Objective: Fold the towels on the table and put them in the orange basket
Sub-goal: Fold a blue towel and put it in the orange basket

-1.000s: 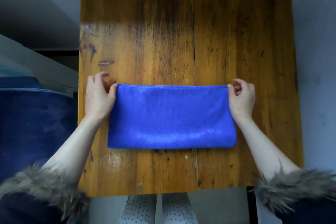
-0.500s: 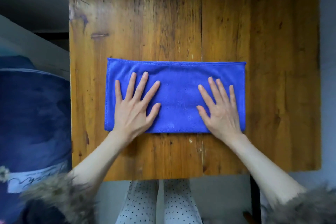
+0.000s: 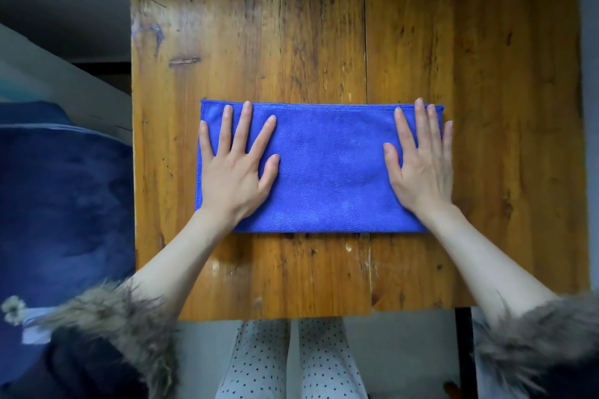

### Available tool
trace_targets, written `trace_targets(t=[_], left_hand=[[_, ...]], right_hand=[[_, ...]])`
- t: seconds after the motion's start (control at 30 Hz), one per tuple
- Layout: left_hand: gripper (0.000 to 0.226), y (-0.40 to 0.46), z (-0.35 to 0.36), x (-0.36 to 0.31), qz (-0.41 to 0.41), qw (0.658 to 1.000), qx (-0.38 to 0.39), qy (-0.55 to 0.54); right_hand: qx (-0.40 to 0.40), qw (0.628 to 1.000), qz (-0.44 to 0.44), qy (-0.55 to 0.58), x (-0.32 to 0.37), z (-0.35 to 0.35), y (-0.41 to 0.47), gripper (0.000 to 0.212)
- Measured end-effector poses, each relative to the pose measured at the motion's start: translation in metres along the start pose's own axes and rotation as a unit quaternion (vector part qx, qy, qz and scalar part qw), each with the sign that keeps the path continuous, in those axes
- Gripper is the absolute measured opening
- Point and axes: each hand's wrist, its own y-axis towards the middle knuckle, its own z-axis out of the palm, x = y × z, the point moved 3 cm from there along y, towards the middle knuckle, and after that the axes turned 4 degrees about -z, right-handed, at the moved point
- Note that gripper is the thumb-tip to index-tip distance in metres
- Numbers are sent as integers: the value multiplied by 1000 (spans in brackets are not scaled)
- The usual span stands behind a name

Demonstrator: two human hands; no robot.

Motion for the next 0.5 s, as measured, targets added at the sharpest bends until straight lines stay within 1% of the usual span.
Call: trace_targets(t=[0.07, 0.13, 0.17, 0.2, 0.27, 0.3, 0.37, 0.4, 0.5], left_hand=[[55, 0, -3, -1, 6, 999, 9, -34], [52, -6, -13, 1, -2, 996, -18, -92], [51, -12, -18, 4, -16, 992, -45, -114], [50, -19, -23, 8, -43, 988, -74, -128], [47, -34, -28, 18, -138, 974, -106, -145], [40, -41, -29, 24, -189, 964, -109, -154], [26, -48, -29, 34, -277, 938, -92, -188], [25, -49, -28, 38, -308, 925, -75, -209], [28, -47, -25, 43, -341, 906, -50, -246]], right_hand=[[2, 1000, 20, -5, 7, -3, -2, 58], [-6, 1000, 10, 3, 28, -8, -11, 58], [-10, 1000, -24, 8, 44, -10, -16, 57], [-9, 997, -79, 6, 62, -9, -23, 56], [11, 980, -198, -8, 95, -5, -36, 53], [20, 973, -228, -14, 105, -2, -37, 52], [29, 974, -222, -29, 111, 5, -30, 53], [38, 977, -207, -38, 111, 8, -26, 55], [65, 978, -188, -56, 109, 17, -22, 58]])
